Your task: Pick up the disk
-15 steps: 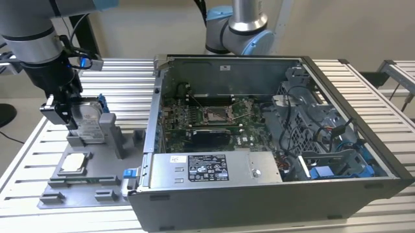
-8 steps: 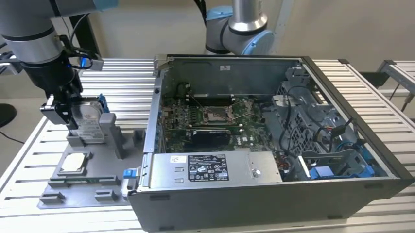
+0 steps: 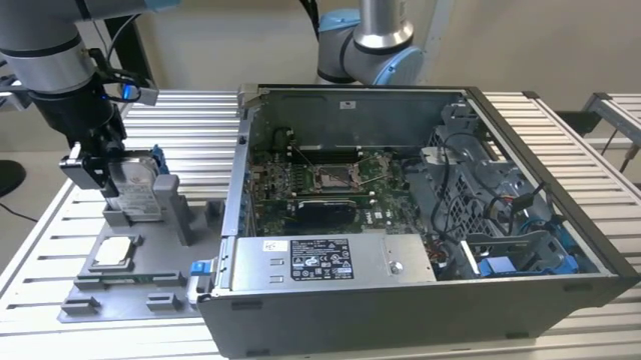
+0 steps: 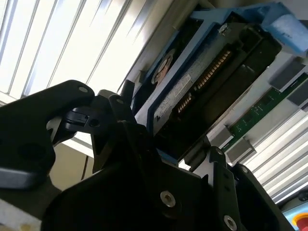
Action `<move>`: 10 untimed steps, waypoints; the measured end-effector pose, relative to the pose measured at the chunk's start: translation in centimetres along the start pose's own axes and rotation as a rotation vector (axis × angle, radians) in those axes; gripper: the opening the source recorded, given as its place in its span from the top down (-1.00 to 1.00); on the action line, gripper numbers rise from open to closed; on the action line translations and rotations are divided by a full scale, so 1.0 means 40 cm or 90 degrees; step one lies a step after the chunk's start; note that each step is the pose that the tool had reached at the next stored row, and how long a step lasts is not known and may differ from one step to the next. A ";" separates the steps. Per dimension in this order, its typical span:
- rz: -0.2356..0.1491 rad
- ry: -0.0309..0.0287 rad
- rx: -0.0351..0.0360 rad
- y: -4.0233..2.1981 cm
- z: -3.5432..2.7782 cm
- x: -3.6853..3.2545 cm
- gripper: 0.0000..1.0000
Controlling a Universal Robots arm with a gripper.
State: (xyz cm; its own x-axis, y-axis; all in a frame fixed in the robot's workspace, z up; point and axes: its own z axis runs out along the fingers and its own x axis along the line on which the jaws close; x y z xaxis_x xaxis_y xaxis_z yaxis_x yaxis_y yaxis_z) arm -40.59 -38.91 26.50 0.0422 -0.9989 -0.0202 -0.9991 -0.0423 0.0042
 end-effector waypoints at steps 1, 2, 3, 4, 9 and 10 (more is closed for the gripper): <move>0.000 0.0000 -0.0001 0.000 0.000 0.000 -1.00; 0.000 0.0001 -0.0002 0.000 0.000 0.000 -1.00; 0.000 0.0001 -0.0002 0.000 0.001 0.000 -1.00; 0.000 0.0002 -0.0002 0.000 0.002 0.000 -1.00; 0.000 -0.0005 0.0011 0.000 0.008 0.000 -1.00; 0.000 -0.0005 0.0010 0.000 0.007 0.000 -1.00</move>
State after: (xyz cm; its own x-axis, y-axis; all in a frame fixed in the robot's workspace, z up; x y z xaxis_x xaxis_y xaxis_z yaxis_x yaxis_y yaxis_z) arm -40.60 -38.91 26.20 0.0422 -0.9989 -0.0209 -0.9991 -0.0422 0.0027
